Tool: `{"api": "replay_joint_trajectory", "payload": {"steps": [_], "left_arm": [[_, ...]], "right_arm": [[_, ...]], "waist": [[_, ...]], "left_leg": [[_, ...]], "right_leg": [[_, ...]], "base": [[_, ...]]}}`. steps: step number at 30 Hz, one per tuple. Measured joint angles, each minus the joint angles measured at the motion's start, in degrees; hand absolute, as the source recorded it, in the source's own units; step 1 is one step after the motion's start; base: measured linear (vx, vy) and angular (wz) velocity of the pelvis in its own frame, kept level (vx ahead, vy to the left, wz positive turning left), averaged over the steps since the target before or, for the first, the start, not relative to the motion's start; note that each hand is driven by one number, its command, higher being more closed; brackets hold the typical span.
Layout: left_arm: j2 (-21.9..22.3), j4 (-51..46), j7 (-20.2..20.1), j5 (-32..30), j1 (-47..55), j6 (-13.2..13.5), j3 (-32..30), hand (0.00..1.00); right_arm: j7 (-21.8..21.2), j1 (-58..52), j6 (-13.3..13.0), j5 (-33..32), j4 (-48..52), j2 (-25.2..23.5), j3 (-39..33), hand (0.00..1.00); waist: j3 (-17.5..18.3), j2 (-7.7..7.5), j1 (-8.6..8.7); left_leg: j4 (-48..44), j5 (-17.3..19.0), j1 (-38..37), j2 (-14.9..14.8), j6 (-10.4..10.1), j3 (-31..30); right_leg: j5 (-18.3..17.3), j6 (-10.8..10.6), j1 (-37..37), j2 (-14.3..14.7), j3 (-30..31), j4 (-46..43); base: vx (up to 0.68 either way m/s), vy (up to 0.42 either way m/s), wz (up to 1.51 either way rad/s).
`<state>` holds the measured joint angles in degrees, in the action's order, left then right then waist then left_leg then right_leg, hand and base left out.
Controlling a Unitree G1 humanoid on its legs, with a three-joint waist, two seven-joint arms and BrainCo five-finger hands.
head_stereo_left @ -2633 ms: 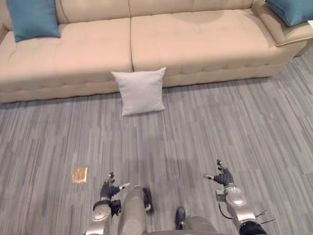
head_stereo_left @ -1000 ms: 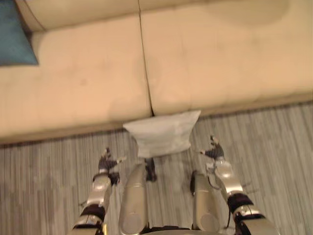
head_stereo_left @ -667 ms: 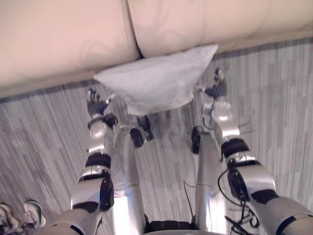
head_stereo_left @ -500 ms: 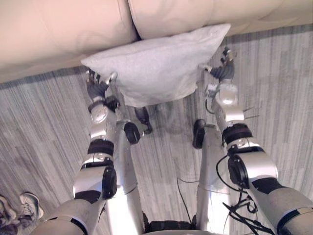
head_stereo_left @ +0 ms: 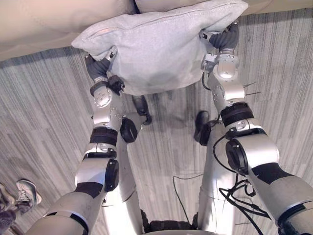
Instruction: Pick up cushions and gather them together orderly.
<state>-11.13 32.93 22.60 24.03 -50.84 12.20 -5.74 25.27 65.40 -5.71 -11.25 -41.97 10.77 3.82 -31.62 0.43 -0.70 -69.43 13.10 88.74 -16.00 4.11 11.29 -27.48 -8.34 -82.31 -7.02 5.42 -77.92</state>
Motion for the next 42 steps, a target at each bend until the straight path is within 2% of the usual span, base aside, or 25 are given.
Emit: {"api": "replay_joint_trajectory", "payload": {"steps": [3, 5, 6, 8, 9, 10, 11, 12, 15, 18, 20, 24, 28, 31, 32, 33, 34, 35, 36, 37, 38, 39, 40, 41, 42], "left_arm": [[-0.41, -4.97, 0.59, -0.11, 4.87, -0.27, 2.17, 1.00], [-0.65, -12.07, 1.29, -2.63, 11.42, -0.28, 4.38, 1.00], [-0.71, -13.08, 1.29, -2.88, 12.22, -0.22, 4.61, 1.00], [-0.57, -20.27, 1.29, -4.74, 18.62, 0.32, 6.04, 1.00], [-0.19, -21.58, 1.28, -5.16, 20.89, 0.65, 6.56, 1.00], [0.03, -24.12, 1.25, -6.02, 26.23, 1.36, 7.83, 1.00], [0.18, -25.34, 1.15, -6.59, 28.33, 1.56, 8.22, 1.00], [0.70, -27.14, 1.01, -7.45, 31.55, 1.85, 9.14, 1.00], [1.85, -29.86, -0.06, -10.27, 40.19, 2.04, 10.36, 1.00], [1.95, -30.96, -1.39, -11.25, 46.91, 2.41, 10.42, 1.00], [1.90, -31.00, -2.36, -11.23, 50.79, 2.52, 10.33, 1.00], [1.73, -31.29, -3.42, -11.24, 55.85, 2.54, 10.16, 1.00], [0.94, -31.97, -5.35, -11.30, 58.55, 2.52, 10.14, 1.00], [0.87, -32.48, -6.06, -11.33, 59.84, 2.49, 10.14, 1.00], [0.79, -32.85, -6.31, -11.56, 60.27, 2.49, 10.14, 1.00], [0.73, -32.91, -6.37, -12.51, 60.33, 2.49, 10.14, 1.00], [0.73, -32.91, -6.37, -12.53, 60.34, 2.45, 10.13, 1.00], [0.57, -32.91, -6.41, -12.68, 60.61, 1.81, 10.13, 1.00], [0.75, -32.91, -6.41, -12.94, 60.76, 1.43, 10.13, 1.00], [1.40, -32.91, -6.42, -13.78, 61.14, 0.92, 10.25, 1.00], [1.37, -32.93, -6.42, -13.92, 61.08, 0.95, 10.20, 1.00], [1.18, -32.99, -6.39, -13.92, 60.76, 1.04, 9.88, 1.00], [0.66, -32.98, -6.38, -13.91, 60.59, 1.12, 9.85, 1.00], [0.46, -32.98, -6.38, -13.91, 60.60, 1.13, 9.86, 1.00], [0.04, -32.98, -6.41, -13.92, 60.59, 1.14, 10.00, 1.00]], "right_arm": [[0.07, -7.54, -0.01, 0.40, 7.34, -0.01, 2.88, 1.00], [0.06, -16.12, -0.50, 2.17, 16.43, -0.12, 4.58, 1.00], [0.06, -17.09, -0.67, 2.52, 17.48, -0.16, 4.65, 1.00], [0.00, -26.31, -0.91, 3.47, 28.77, -0.63, 5.20, 1.00], [-0.07, -29.38, -1.57, 4.24, 30.67, -1.09, 5.31, 1.00], [-0.34, -35.49, -2.66, 5.20, 33.62, -2.28, 5.94, 1.00], [-0.45, -38.04, -2.81, 5.38, 35.57, -2.39, 6.21, 1.00], [-0.90, -42.76, -3.12, 6.14, 39.62, -2.35, 6.33, 1.00], [-3.34, -52.77, -4.87, 7.99, 46.32, -2.50, 7.89, 1.00], [-6.61, -58.10, -6.75, 9.61, 47.86, -3.06, 8.80, 1.00], [-8.52, -60.13, -6.75, 9.63, 47.04, -2.89, 9.24, 1.00], [-11.95, -61.34, -6.70, 9.59, 42.94, -2.15, 9.75, 1.00], [-14.04, -61.04, -6.68, 9.52, 42.21, -0.77, 10.13, 1.00], [-14.27, -60.76, -6.69, 9.53, 41.88, -0.20, 10.36, 1.00], [-14.28, -60.33, -6.72, 9.53, 40.91, -0.11, 10.40, 1.00], [-14.27, -59.95, -6.72, 9.53, 40.14, 0.04, 10.40, 1.00], [-14.27, -59.87, -6.72, 9.54, 39.89, 0.03, 10.40, 1.00], [-14.27, -59.39, -6.70, 9.57, 38.37, -0.06, 10.45, 1.00], [-14.27, -59.14, -6.62, 9.57, 37.44, -0.10, 10.45, 1.00], [-14.26, -58.98, -6.38, 9.55, 35.42, -0.16, 10.50, 1.00], [-14.27, -58.92, -6.26, 9.55, 35.12, -0.09, 10.56, 1.00], [-14.33, -58.77, -6.26, 9.55, 34.78, 0.11, 10.89, 1.00], [-14.34, -58.76, -6.23, 9.55, 34.52, 0.30, 11.65, 1.00], [-14.36, -58.78, -6.23, 9.55, 34.40, 0.48, 11.81, 1.00], [-14.46, -58.87, -6.23, 9.55, 34.36, 1.06, 11.82, 1.00]], "waist": [[0.09, -0.13, 0.05], [0.56, -0.17, 0.00], [0.69, -0.22, -0.05], [0.92, -0.35, 0.17], [2.46, -0.67, 0.08], [7.42, -1.77, 0.08], [8.42, -1.92, 0.17], [8.57, -2.04, 0.11], [12.82, -3.25, 0.29], [16.21, -4.31, 0.30], [17.83, -4.42, 0.78], [17.97, -4.50, -0.03], [20.16, -4.43, 0.01], [20.15, -4.42, -0.16], [20.14, -4.37, -0.07], [20.14, -4.38, -0.08], [20.12, -4.44, -0.06], [20.04, -4.56, 0.01], [19.94, -4.57, 0.04], [19.48, -3.42, 0.60], [19.21, -2.99, 0.68], [19.31, -3.18, 0.71], [19.15, -2.98, 0.88], [19.15, -2.97, 1.01], [19.37, -3.34, 1.63]], "left_leg": [[2.16, -0.33, -5.27, -0.56, -0.09, 0.07], [6.68, -0.79, -13.98, -1.00, -0.99, 0.36], [7.43, -0.89, -14.99, -1.01, -1.16, 0.37], [13.27, -1.26, -24.35, -0.91, -2.57, 0.52], [14.90, -1.43, -26.28, -0.90, -2.90, 0.72], [17.94, -1.84, -28.69, -0.84, -3.55, 1.36], [19.36, -2.02, -30.76, -0.74, -3.82, 1.42], [21.74, -2.48, -36.10, -0.55, -3.78, 1.35], [27.76, -2.64, -46.03, 1.23, -4.02, 2.11], [33.89, -3.87, -52.98, 3.80, -4.33, 2.66], [38.18, -5.53, -56.48, 5.55, -4.21, 2.70], [42.33, -6.28, -62.67, 6.27, -4.29, 3.03], [43.52, -6.22, -65.08, 6.40, -4.33, 3.30], [43.44, -5.03, -67.82, 6.43, -4.58, 3.43], [43.26, -3.43, -69.38, 6.25, -4.90, 3.48], [42.82, -0.84, -70.64, 6.21, -5.03, 3.49], [42.07, -0.11, -70.79, 6.22, -4.92, 3.72], [41.27, 2.23, -72.13, 6.44, -4.29, 4.27], [41.84, 2.47, -73.13, 6.97, -3.89, 4.35], [43.78, 2.66, -75.70, 7.32, -3.52, 4.42], [44.48, 2.66, -76.35, 7.28, -3.49, 4.42], [45.81, 2.65, -77.24, 7.33, -3.48, 4.41], [48.05, 2.63, -78.27, 7.48, -3.51, 4.41], [48.85, 2.50, -78.71, 7.66, -3.68, 4.35], [50.51, 2.12, -79.47, 8.60, -4.36, 3.97]], "right_leg": [[0.05, 0.09, 5.49, 0.11, -0.74, 2.43], [1.33, 1.57, 14.29, 0.61, -2.00, 8.04], [1.52, 1.65, 15.29, 0.69, -2.15, 8.86], [2.87, 2.45, 25.31, 0.83, -3.70, 15.97], [3.21, 2.44, 27.28, 0.83, -4.10, 17.90], [4.19, 2.76, 29.61, 0.82, -4.59, 21.51], [4.61, 2.76, 32.05, 0.82, -5.10, 23.51], [5.49, 2.82, 38.36, 0.80, -6.20, 27.35], [6.68, 2.12, 49.39, -0.30, -8.06, 35.68], [8.14, 1.55, 57.27, -1.85, -10.00, 43.35], [9.76, 1.37, 61.64, -2.46, -10.77, 48.81], [12.76, 1.55, 69.37, -1.71, -11.55, 56.38], [15.63, 1.81, 72.54, -0.97, -10.25, 60.70], [16.08, 1.65, 72.78, -1.00, -8.83, 57.49], [16.08, 1.65, 71.40, -0.90, -7.86, 52.50], [16.71, 2.55, 67.66, -0.94, -6.38, 43.79], [17.39, 2.72, 65.90, -1.13, -5.86, 40.06], [22.12, 3.34, 61.08, -2.18, -5.10, 30.42], [24.85, 4.76, 59.44, -2.90, -5.38, 27.27], [23.86, 7.23, 57.63, -3.43, -6.97, 25.07], [21.39, 6.96, 57.49, -3.35, -8.07, 26.39], [18.47, 6.71, 56.97, -3.03, -10.13, 31.21], [18.42, 5.87, 57.00, -1.51, -11.93, 41.54], [18.94, 5.40, 57.11, -0.80, -12.08, 46.04], [21.41, 5.11, 57.24, 0.16, -11.63, 55.19]], "base": [[0.03, -0.035, -0.05], [0.07, -0.046, -0.17], [0.09, -0.058, -0.10], [0.09, -0.054, -0.01], [0.10, -0.050, -0.04], [0.11, -0.038, -0.05], [0.25, -0.037, 0.00], [0.28, -0.021, 0.11], [0.23, 0.005, 0.16], [0.22, 0.046, 0.21], [0.18, 0.015, 0.30], [0.12, -0.023, 0.00], [0.07, 0.002, -0.14], [0.03, 0.022, -0.29], [0.01, 0.067, -0.39], [0.00, 0.080, -0.36], [-0.01, 0.090, -0.36], [0.00, 0.068, -0.23], [0.04, 0.082, -0.22], [0.07, 0.060, -0.09], [0.10, 0.060, -0.09], [0.13, 0.024, -0.05], [0.15, 0.004, -0.03], [0.21, -0.017, 0.12], [0.27, -0.043, 0.52]]}}
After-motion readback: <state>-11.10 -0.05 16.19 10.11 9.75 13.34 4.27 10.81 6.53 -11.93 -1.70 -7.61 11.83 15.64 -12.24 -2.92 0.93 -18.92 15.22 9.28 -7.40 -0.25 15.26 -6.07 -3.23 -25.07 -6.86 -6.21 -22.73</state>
